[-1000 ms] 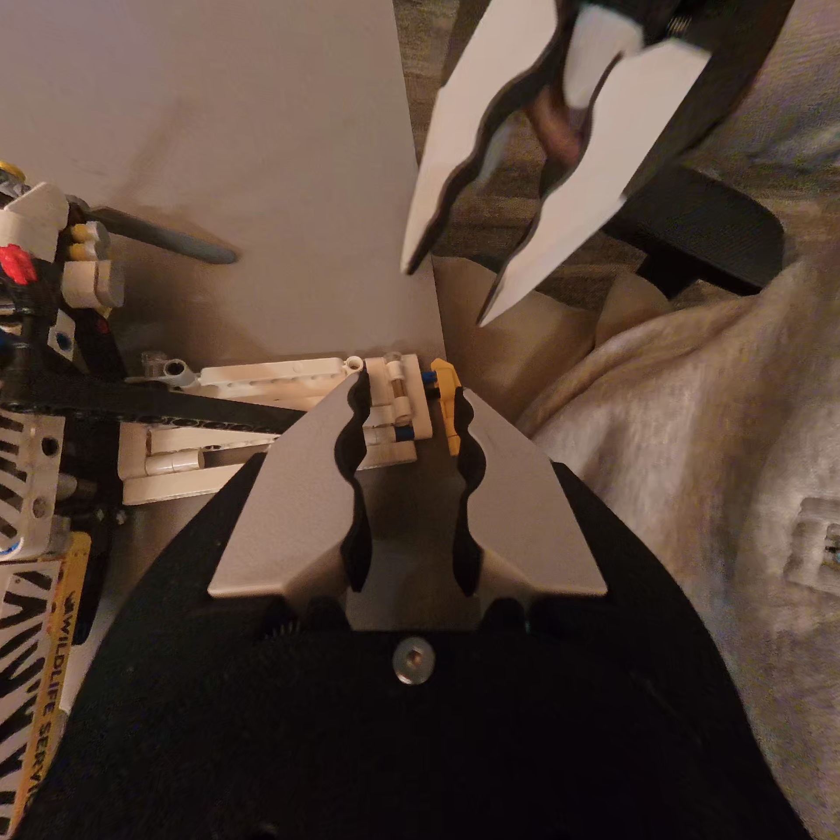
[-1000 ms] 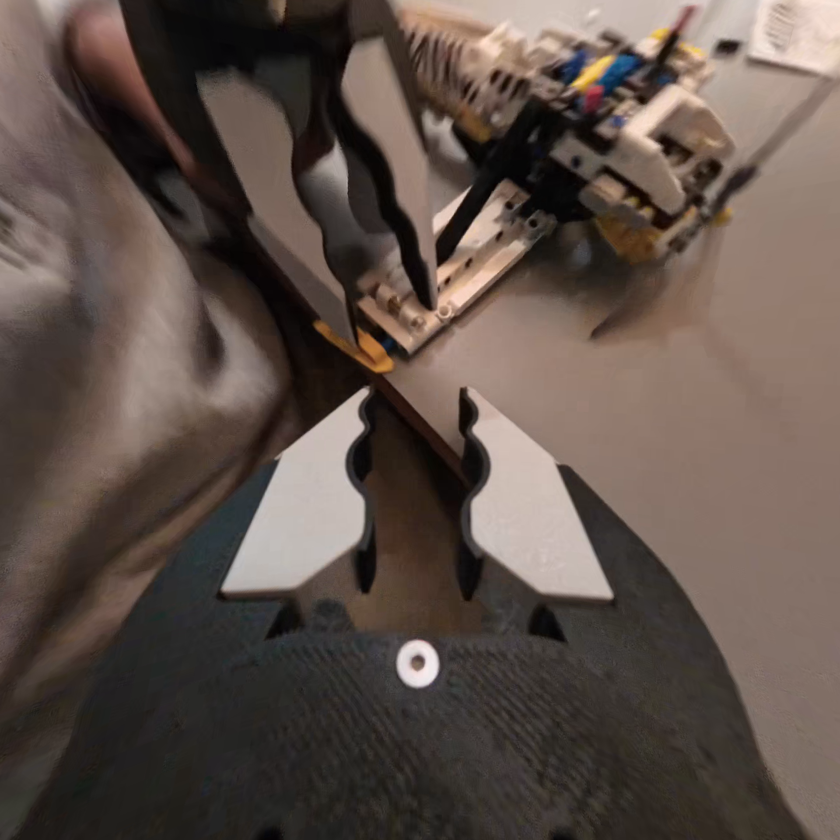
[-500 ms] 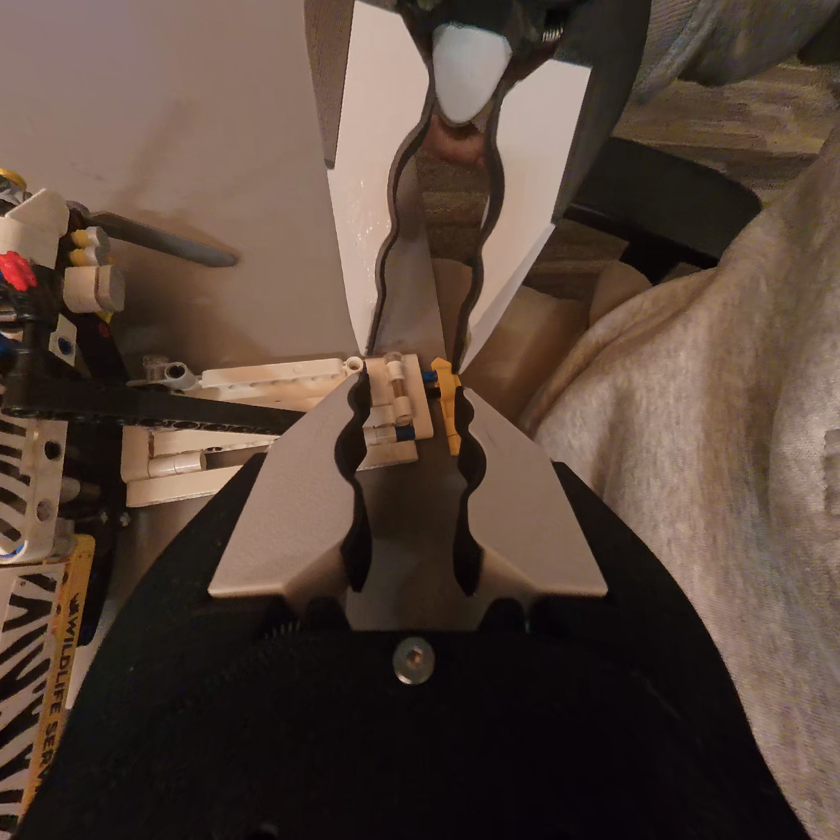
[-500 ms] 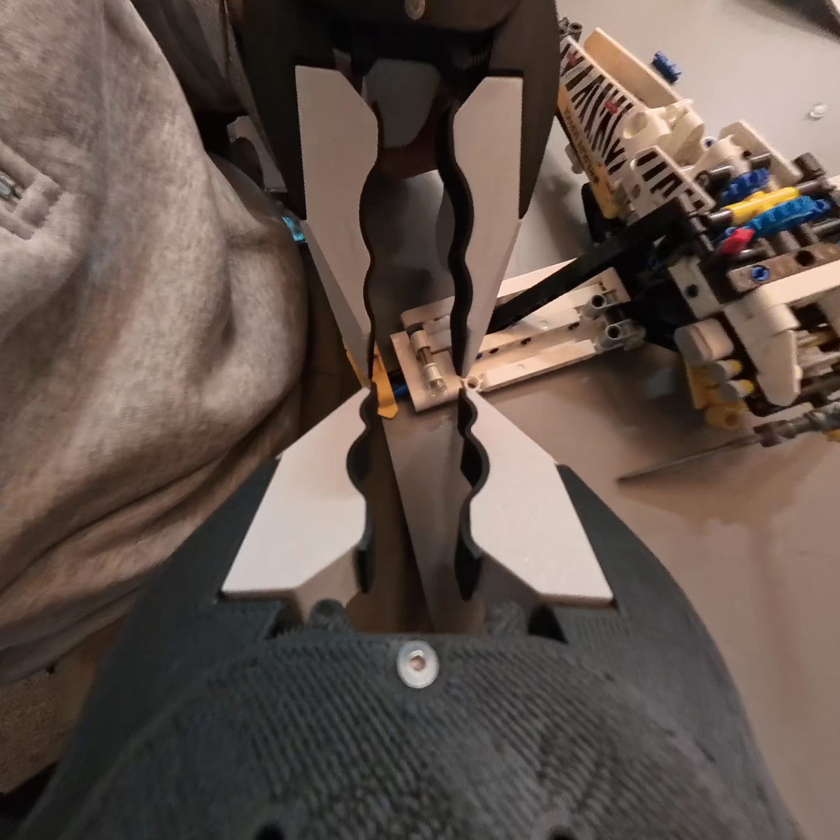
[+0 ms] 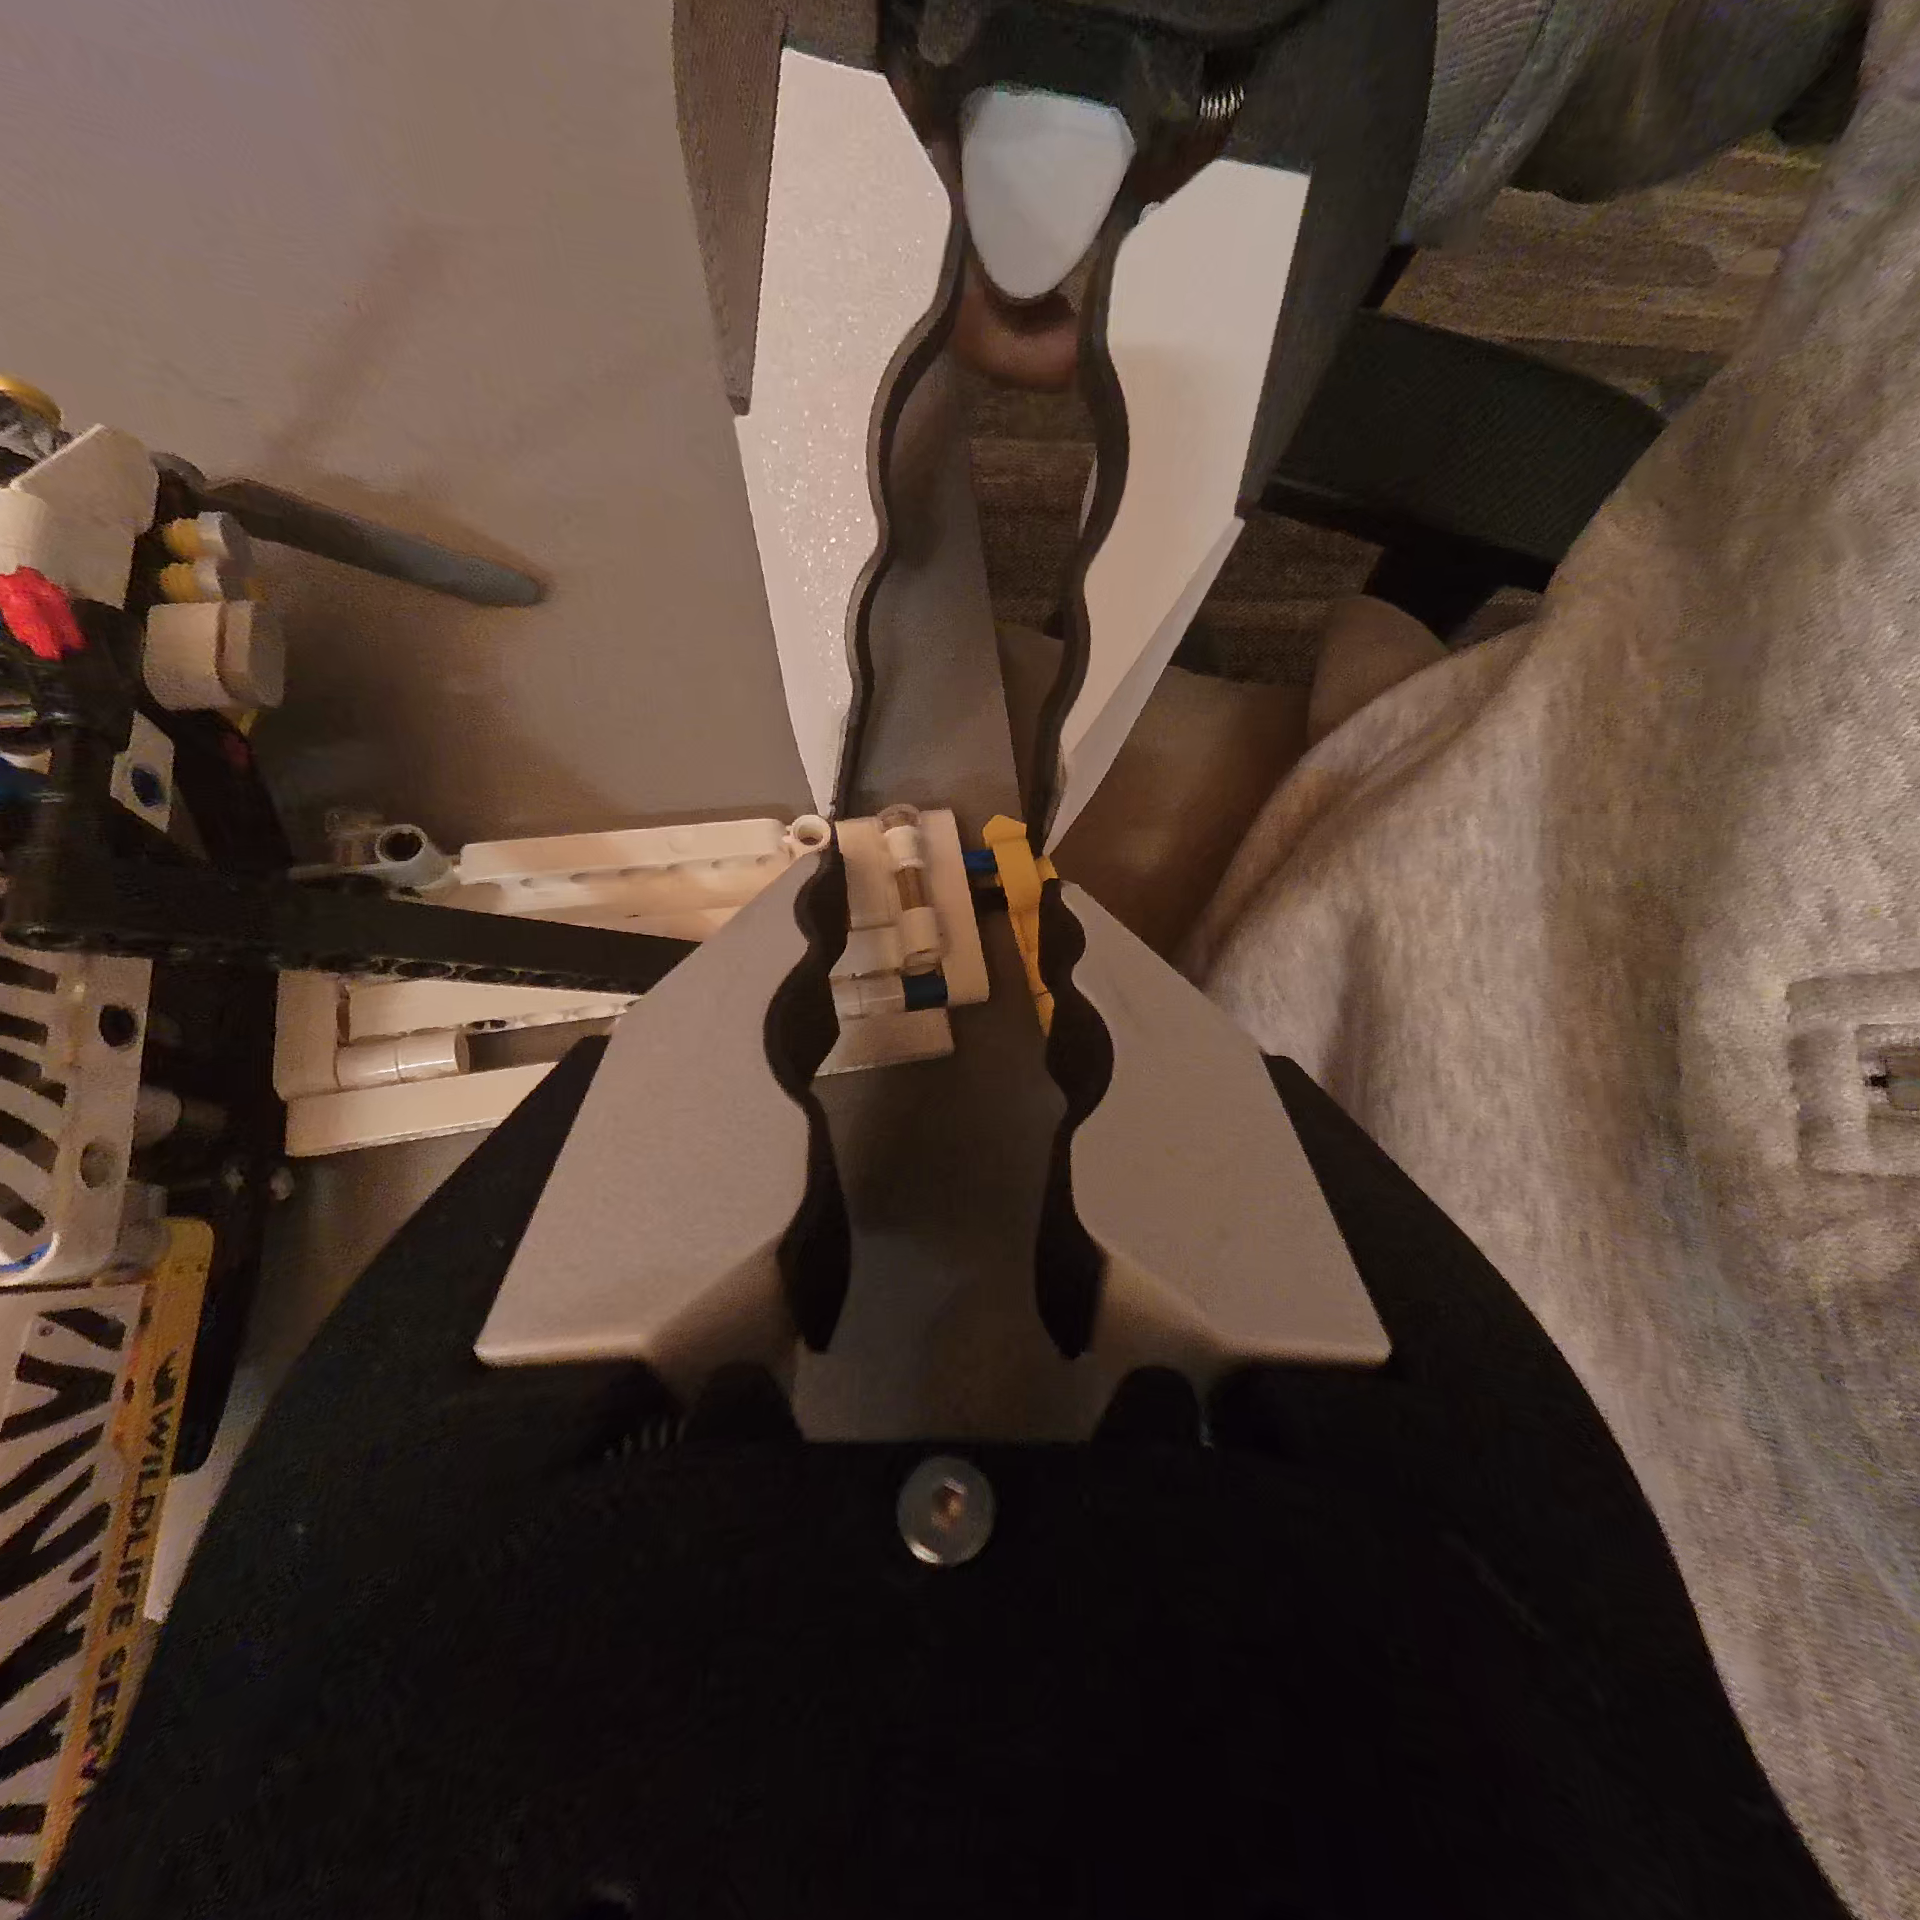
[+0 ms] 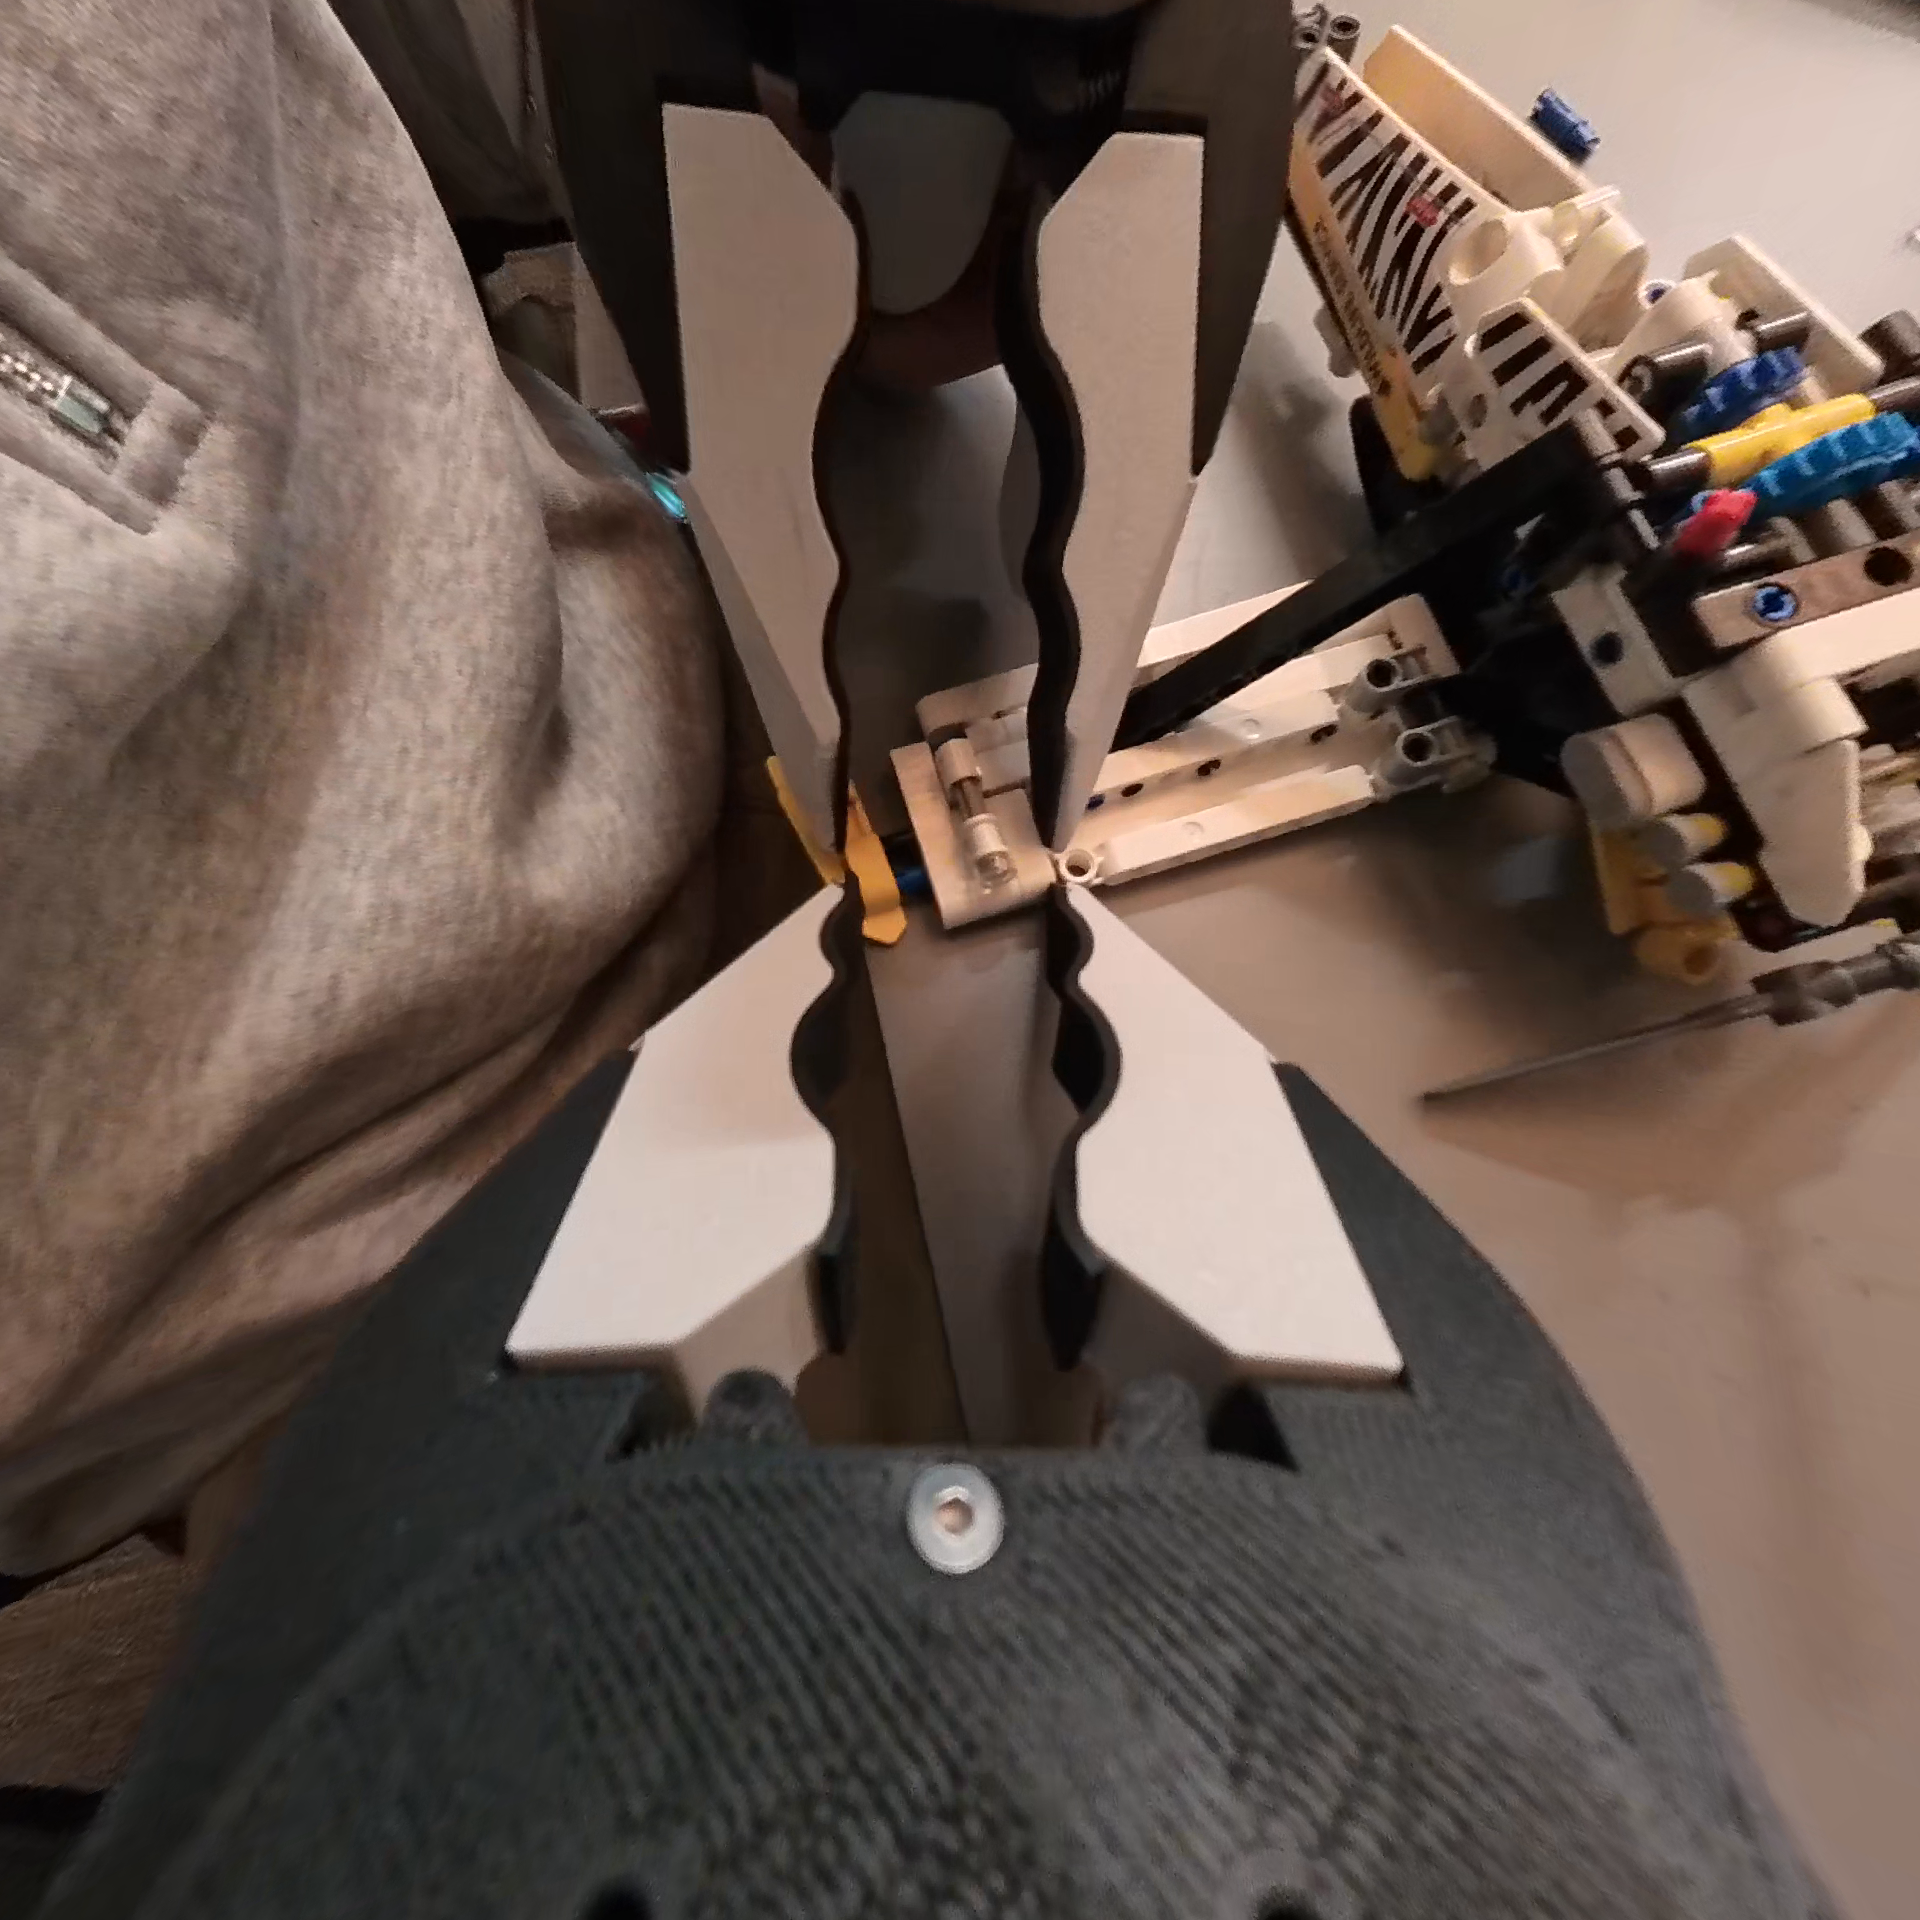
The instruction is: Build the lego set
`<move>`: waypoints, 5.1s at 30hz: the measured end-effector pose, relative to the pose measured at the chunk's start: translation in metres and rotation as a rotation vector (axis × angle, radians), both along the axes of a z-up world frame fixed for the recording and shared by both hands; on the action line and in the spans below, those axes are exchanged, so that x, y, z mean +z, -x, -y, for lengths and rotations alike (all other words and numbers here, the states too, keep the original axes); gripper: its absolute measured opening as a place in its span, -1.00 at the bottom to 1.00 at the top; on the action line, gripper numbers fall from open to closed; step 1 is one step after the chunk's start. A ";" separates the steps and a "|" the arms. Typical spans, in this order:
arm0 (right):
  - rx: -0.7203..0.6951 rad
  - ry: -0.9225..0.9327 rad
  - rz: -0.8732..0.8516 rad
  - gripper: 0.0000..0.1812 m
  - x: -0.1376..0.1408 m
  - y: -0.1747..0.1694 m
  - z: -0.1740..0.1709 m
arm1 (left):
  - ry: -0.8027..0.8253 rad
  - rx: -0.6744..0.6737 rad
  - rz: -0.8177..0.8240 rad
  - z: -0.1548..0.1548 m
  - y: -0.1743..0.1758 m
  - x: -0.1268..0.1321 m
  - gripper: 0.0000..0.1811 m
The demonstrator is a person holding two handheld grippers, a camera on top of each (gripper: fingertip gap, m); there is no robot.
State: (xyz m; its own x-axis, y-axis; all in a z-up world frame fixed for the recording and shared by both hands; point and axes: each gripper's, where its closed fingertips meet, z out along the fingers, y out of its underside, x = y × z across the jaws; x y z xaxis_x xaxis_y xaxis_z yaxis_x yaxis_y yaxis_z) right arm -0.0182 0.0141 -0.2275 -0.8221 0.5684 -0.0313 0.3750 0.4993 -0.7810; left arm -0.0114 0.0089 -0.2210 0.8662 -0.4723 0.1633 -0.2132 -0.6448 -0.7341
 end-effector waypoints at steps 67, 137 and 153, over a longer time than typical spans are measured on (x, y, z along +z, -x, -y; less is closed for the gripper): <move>-0.269 0.027 -0.004 -0.70 0.007 0.004 0.001 | 0.008 0.052 0.015 -0.004 0.006 0.000 -0.61; -0.027 0.187 -0.149 -0.93 0.035 -0.146 0.117 | -0.193 0.339 0.744 0.103 -0.154 0.037 -0.88; -0.676 -0.189 -1.076 -0.41 0.089 -0.130 0.031 | -0.342 0.244 1.440 0.069 -0.099 0.079 -1.00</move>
State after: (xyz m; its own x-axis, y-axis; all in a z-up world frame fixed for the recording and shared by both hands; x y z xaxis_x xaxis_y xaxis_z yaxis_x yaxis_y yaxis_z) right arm 0.1122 -0.0169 -0.1389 0.0688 0.8031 0.5919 -0.1759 0.5938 -0.7852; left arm 0.0880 -0.0601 -0.1421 0.1251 -0.5343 0.8360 0.8881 -0.3153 -0.3344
